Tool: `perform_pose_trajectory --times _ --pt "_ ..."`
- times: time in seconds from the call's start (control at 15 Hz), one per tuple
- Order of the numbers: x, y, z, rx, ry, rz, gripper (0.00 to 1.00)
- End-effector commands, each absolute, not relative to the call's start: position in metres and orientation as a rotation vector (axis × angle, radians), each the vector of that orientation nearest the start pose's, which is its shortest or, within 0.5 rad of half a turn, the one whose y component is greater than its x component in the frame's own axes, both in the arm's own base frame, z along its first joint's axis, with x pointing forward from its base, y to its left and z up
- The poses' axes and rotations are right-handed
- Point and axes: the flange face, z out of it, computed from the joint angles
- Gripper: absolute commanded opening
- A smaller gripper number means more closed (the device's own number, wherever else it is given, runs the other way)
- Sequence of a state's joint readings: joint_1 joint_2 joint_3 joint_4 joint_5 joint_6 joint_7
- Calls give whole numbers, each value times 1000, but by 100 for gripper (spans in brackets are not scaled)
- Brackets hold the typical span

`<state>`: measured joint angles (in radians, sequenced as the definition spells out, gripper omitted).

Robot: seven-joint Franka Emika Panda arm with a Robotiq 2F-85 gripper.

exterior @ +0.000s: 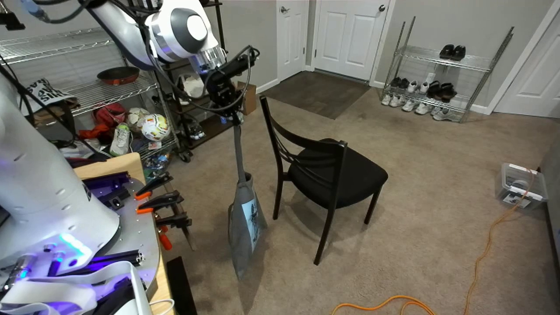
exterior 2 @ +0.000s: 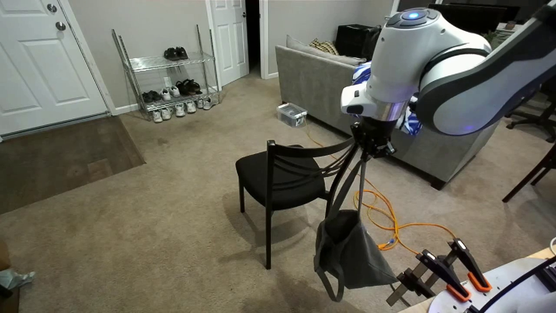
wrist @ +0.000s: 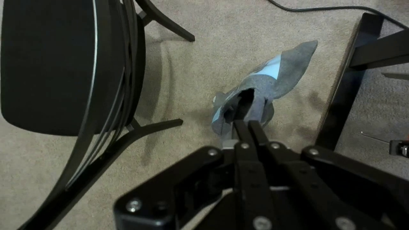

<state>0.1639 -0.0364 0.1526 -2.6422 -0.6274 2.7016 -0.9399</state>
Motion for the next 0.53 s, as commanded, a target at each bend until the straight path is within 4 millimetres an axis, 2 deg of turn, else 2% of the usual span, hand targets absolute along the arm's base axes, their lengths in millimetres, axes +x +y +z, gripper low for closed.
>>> perform_pose_trajectory --times 0.0,0.47 --pt "395 105 283 1846 2116 62 1" --pt "402 9 305 2081 1872 107 1"
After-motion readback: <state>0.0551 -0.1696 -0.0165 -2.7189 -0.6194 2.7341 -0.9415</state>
